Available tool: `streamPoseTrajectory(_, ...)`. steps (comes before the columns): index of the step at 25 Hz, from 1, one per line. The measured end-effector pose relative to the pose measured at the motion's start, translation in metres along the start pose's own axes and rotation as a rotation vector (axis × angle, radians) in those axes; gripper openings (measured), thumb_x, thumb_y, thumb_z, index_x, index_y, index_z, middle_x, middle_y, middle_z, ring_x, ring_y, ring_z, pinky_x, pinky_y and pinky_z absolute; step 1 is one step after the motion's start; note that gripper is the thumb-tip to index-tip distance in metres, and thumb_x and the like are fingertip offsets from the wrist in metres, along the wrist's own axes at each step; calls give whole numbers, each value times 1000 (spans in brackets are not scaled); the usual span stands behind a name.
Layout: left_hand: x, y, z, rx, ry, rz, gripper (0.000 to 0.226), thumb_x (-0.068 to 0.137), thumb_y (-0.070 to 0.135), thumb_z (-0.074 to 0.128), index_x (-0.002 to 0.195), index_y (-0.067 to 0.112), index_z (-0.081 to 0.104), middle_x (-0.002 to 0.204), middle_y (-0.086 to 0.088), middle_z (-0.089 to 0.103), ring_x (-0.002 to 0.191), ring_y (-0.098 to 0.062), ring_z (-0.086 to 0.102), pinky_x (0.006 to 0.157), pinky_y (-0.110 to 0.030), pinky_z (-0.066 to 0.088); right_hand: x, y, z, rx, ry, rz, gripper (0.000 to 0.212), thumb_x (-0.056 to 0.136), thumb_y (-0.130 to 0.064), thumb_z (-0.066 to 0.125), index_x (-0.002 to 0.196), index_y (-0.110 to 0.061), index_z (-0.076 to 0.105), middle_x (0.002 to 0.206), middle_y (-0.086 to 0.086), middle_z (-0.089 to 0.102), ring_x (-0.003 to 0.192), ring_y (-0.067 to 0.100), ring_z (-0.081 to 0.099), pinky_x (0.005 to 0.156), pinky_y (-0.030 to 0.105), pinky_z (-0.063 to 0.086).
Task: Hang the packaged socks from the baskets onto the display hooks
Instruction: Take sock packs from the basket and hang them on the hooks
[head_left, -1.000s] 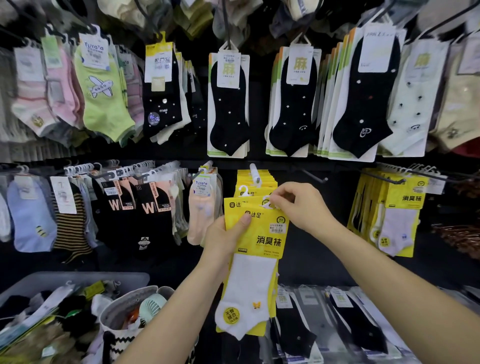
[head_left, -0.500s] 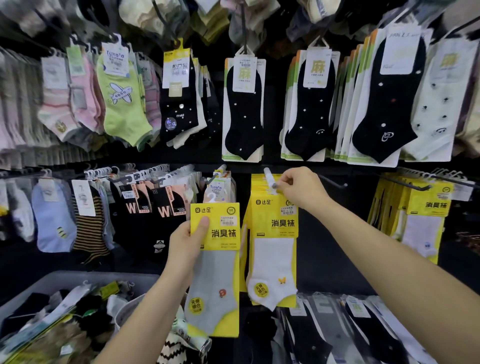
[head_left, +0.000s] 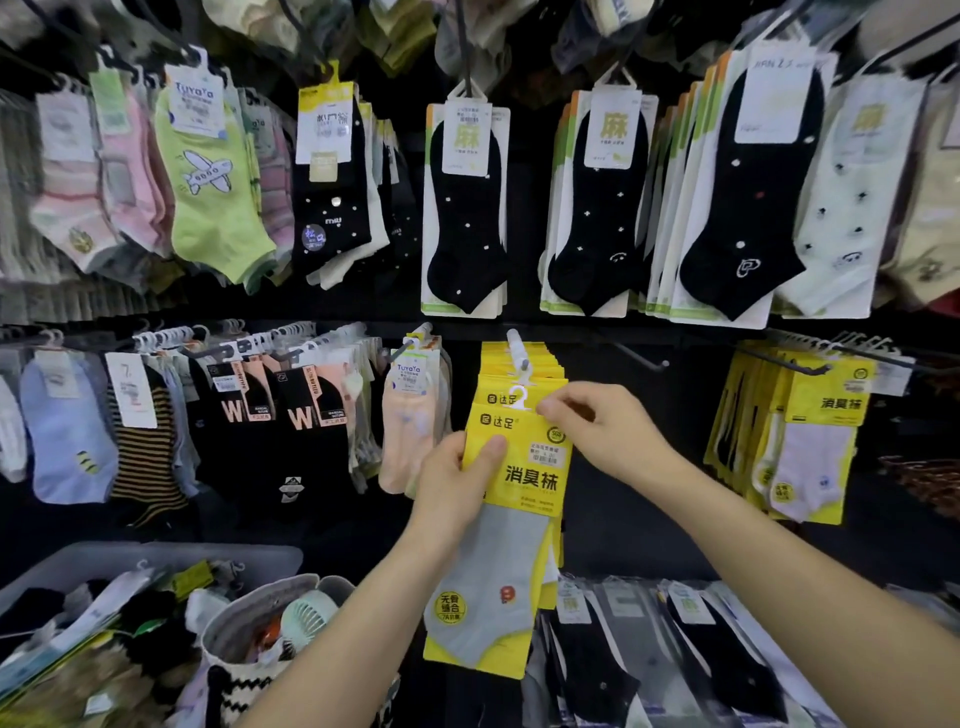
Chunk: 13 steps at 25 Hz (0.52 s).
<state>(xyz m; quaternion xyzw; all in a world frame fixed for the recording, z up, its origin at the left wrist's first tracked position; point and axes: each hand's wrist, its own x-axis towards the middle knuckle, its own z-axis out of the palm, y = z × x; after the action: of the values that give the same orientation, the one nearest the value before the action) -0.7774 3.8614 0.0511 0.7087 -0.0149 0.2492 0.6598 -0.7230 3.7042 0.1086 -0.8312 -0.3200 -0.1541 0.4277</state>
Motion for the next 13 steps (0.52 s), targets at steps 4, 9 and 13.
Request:
streamPoseTrajectory(4,-1,-2,20,7,-21,7,7,90,19,60,85,14,62,89,-8,71,83,-22,68,75,-39,55,8,5,-10,23,83,42,13,85,-22,64,73,-26,67,73,-12,65,71,2,58,64,19,45)
streamPoseTrajectory(9,12,7,28,3,154,80,8,90,12,58,93,19,56,91,4,62,85,-10,60,72,-21,50,34,-2,-17,-95,182,82,13,86,-22,62,76,-16,69,70,-12,61,65,2,54,58,18,44)
streamPoseTrajectory(13,21,6,25,-46,239,24,11,90,12,57,94,21,53,92,-3,60,80,-12,59,65,-20,48,54,-14,-9,-154,124,82,14,87,-25,61,79,-17,69,71,-14,57,70,5,54,61,24,44)
